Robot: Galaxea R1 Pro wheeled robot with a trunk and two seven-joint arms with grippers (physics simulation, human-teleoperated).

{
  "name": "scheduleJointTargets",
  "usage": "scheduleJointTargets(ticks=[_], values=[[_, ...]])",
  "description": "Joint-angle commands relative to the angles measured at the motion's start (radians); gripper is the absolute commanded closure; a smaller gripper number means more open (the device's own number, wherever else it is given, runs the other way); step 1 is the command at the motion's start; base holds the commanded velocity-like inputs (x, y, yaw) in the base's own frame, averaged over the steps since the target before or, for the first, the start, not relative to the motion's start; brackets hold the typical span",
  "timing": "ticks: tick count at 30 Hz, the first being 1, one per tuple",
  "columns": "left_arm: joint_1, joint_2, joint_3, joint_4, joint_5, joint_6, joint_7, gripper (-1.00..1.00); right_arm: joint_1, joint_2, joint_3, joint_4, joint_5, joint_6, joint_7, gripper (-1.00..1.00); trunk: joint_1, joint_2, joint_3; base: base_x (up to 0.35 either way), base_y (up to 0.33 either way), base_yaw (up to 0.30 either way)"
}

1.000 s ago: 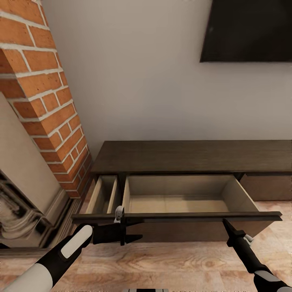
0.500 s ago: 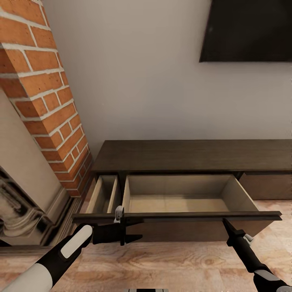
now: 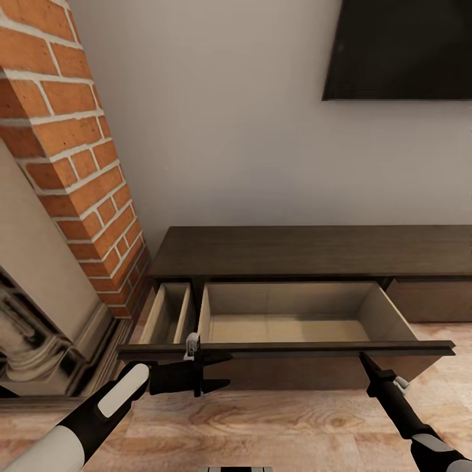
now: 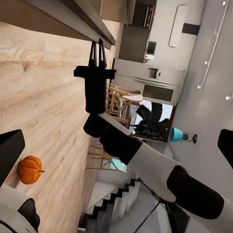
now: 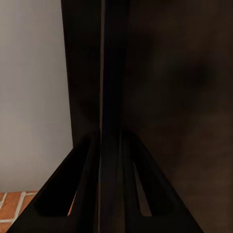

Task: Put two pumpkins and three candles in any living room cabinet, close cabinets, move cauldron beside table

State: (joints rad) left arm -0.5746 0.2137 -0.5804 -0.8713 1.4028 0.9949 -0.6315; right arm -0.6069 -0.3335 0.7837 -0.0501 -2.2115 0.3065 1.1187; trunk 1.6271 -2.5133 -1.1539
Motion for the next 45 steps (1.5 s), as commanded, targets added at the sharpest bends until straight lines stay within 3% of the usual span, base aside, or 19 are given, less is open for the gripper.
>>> scheduleJointTargets(ticks=[1,14,15,30,45], values=[[-0.001,0.001,-0.002,0.0,-0.001,0.001,-0.005,-1.0,0.012,-0.001,0.008,-0.002,-0.011,0.016,0.016,1.0,0.0,0.0,-0.001,0.0,0.0,0.0],[-0.001,0.001,-0.002,0.0,-0.001,0.001,-0.006,-1.0,0.012,-0.001,0.008,-0.002,-0.01,0.016,0.015,1.0,0.0,0.0,-0.001,0.0,0.0,0.0],[-0.001,0.001,-0.002,0.0,-0.001,0.001,-0.006,-1.0,0.012,-0.001,0.008,-0.002,-0.01,0.016,0.015,-1.0,0.0,0.0,-0.001,0.0,0.0,0.0],[-0.001,0.0,-0.002,0.0,-0.001,0.0,-0.005,-1.0,0.012,-0.001,0.008,-0.002,-0.01,0.017,0.015,-1.0,0.0,0.0,-0.001,-0.012,0.0,0.0],[-0.001,0.0,-0.002,0.0,-0.001,0.001,-0.005,-1.0,0.012,-0.001,0.008,-0.002,-0.01,0.017,0.01,-1.0,0.0,0.0,-0.001,-0.177,0.0,0.0]])
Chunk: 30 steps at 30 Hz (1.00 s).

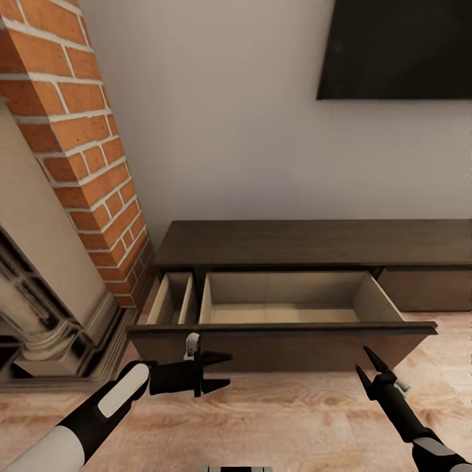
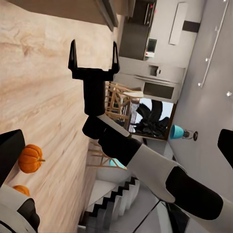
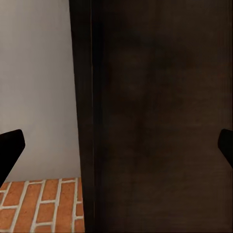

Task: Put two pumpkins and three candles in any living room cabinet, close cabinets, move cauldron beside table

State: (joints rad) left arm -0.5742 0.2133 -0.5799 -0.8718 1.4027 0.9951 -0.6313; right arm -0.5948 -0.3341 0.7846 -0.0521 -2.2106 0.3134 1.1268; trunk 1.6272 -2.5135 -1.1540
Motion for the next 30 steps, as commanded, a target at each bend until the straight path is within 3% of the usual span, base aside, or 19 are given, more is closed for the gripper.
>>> scheduleJointTargets(ticks=[1,13,30], values=[[-0.001,0.001,-0.003,0.0,-0.001,0.0,-0.006,-1.0,0.0,0.0,0.007,0.0,-0.011,0.01,0.002,-1.0,0.0,0.0,-0.001,-0.117,0.0,0.0],[-0.001,0.004,0.014,-0.001,0.011,0.001,-0.008,-1.0,0.0,-0.001,0.008,0.0,-0.01,0.01,-0.009,-1.0,0.0,0.0,-0.001,-0.016,0.0,0.0],[-0.001,0.003,0.0,0.002,0.012,0.004,-0.007,-1.0,0.0,-0.006,0.008,0.0,-0.01,0.01,-0.097,-1.0,-0.008,0.004,0.065,-0.033,0.0,0.0]])
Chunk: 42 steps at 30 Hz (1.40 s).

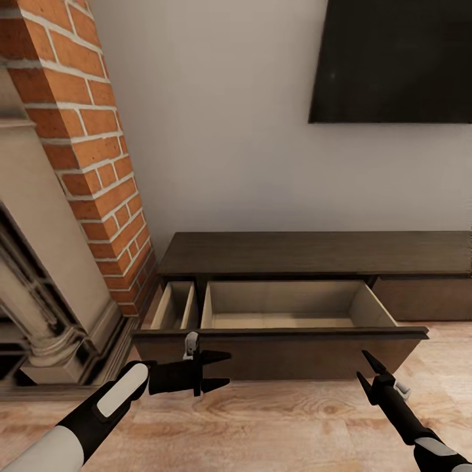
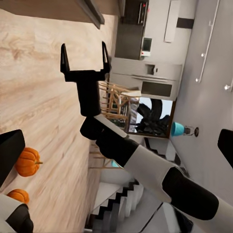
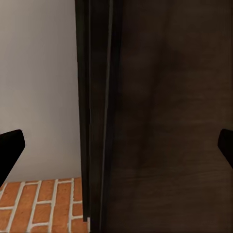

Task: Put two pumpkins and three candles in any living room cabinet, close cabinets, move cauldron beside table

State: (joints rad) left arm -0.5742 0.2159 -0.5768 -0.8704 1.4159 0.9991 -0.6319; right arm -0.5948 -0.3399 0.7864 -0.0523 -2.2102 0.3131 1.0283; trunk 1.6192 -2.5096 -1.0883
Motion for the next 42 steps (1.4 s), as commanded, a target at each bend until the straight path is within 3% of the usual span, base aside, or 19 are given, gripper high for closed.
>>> scheduleJointTargets(ticks=[1,4,10,16,20,29,35,42], values=[[-0.001,0.001,-0.003,0.001,-0.001,0.001,-0.006,-1.0,0.0,0.0,0.007,0.0,-0.011,0.01,-0.003,-1.0,-0.001,0.0,0.003,-0.007,0.0,0.0],[-0.001,-0.002,-0.004,0.001,-0.001,0.001,-0.006,-1.0,0.002,-0.001,0.007,0.0,-0.013,0.013,-0.011,-1.0,-0.002,0.001,0.015,-0.041,0.0,0.0],[-0.001,0.0,-0.005,0.001,-0.002,0.001,-0.006,-1.0,0.073,-0.001,0.005,0.012,-0.011,0.055,-0.005,-1.0,-0.005,0.002,0.038,-0.131,0.0,0.0],[-0.001,0.002,-0.005,0.001,-0.002,0.001,-0.006,-1.0,0.085,-0.001,0.007,0.056,-0.008,0.065,-0.002,-1.0,-0.007,0.003,0.061,-0.008,0.0,0.0],[-0.001,-0.001,-0.005,0.001,-0.002,0.001,-0.005,-1.0,0.098,-0.001,0.007,0.062,0.04,0.065,-0.002,-1.0,-0.009,0.004,0.077,0.0,0.0,0.0],[-0.001,-0.004,-0.005,0.001,-0.002,0.001,-0.005,-1.0,0.102,-0.002,0.008,0.088,0.072,0.078,-0.012,-1.0,-0.013,0.006,0.111,0.0,0.0,0.0],[-0.001,-0.005,-0.005,0.0,-0.002,0.001,-0.005,-1.0,0.117,-0.001,0.008,0.091,0.17,0.067,-0.01,-1.0,-0.016,0.008,0.135,0.0,0.0,0.0],[-0.001,0.0,-0.005,-0.001,-0.003,0.001,-0.005,-1.0,0.145,-0.001,0.008,0.092,0.183,0.036,-0.012,-1.0,-0.019,0.01,0.162,-0.086,0.0,0.0]])
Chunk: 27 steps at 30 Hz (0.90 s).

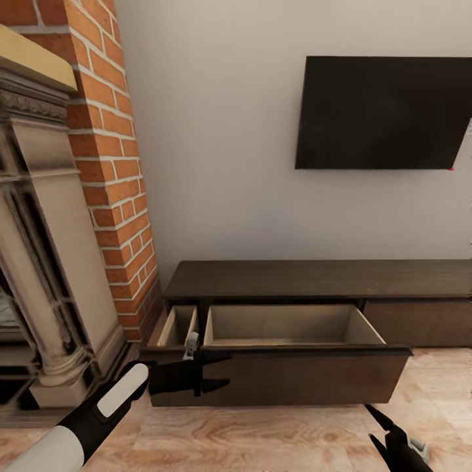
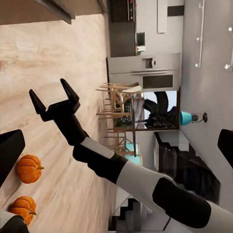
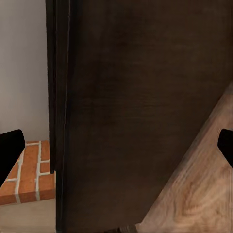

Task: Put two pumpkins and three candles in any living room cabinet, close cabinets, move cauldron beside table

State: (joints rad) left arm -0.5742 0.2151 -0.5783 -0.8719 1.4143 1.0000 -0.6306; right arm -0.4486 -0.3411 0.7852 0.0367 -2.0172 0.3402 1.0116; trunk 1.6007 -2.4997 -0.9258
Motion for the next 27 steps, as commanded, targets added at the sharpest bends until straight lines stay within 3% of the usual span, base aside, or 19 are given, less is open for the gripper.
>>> scheduleJointTargets(ticks=[1,6,22,27], values=[[-0.001,0.002,-0.003,0.001,-0.001,0.0,-0.006,-1.0,0.0,0.001,0.009,0.003,-0.01,-0.004,0.004,-1.0,-0.003,0.005,0.002,-0.276,0.0,0.0],[-0.001,0.004,-0.003,0.001,-0.001,0.0,-0.007,-1.0,0.001,0.001,0.008,0.004,-0.009,-0.04,0.001,-1.0,-0.023,0.04,0.018,-0.327,0.0,-0.147],[-0.001,0.008,-0.002,-0.003,0.0,0.002,-0.009,-1.0,0.001,0.001,0.008,0.013,-0.009,-0.051,-0.001,-1.0,-0.084,0.152,0.068,-0.343,0.0,-0.273],[-0.001,0.019,-0.002,-0.056,0.002,0.002,-0.01,-1.0,0.001,0.001,0.008,0.013,-0.009,-0.065,-0.001,-1.0,-0.084,0.152,0.068,-0.259,0.0,-0.278]])
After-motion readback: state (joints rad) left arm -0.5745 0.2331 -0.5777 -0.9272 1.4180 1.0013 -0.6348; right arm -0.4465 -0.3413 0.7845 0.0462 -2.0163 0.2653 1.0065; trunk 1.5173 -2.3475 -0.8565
